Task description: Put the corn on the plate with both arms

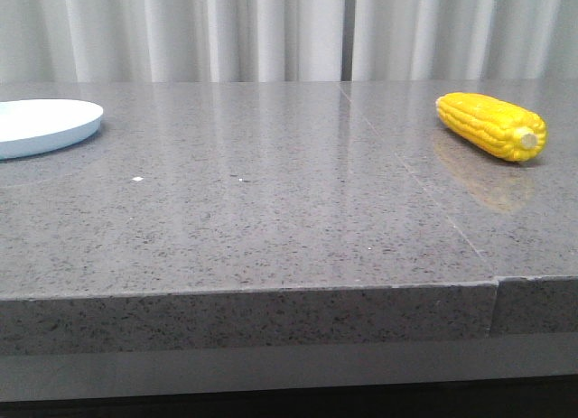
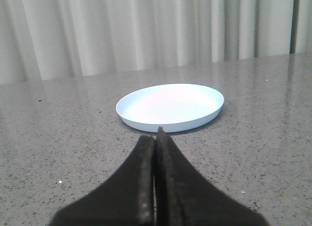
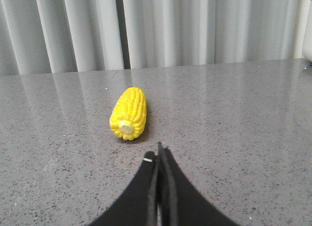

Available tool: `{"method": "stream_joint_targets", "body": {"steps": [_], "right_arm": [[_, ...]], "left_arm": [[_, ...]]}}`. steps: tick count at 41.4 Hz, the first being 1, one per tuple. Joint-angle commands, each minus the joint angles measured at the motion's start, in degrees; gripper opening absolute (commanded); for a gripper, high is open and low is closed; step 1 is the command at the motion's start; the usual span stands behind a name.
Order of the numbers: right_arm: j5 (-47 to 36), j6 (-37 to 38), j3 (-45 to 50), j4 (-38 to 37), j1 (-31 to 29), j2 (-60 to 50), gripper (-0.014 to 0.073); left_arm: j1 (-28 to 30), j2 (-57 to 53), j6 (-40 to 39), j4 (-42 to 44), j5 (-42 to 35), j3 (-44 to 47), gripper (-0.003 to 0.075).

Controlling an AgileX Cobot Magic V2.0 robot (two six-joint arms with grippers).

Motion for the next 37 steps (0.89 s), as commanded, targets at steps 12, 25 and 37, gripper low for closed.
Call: {"method": "stream_joint_targets", "body": {"steps": [12, 25, 37], "right_arm": [[-4.77, -0.34, -0.88, -0.04, -0.18, -0.75, -0.0119], [-4.77, -0.34, -0.88, -0.04, -0.18, -0.75, -0.0119], [-6.22, -0.34, -3.14, -0.04, -0.18, -0.74, -0.0119]], "left_arm": [[-0.16, -1.17, -0.43, -0.52, -4.03, 0.08, -0.002], [-0.16, -1.17, -0.43, -0.52, -4.22, 0.08, -0.002], [-0.16, -1.17, -0.43, -2.27, -7.89, -2.2, -0.002]]}}
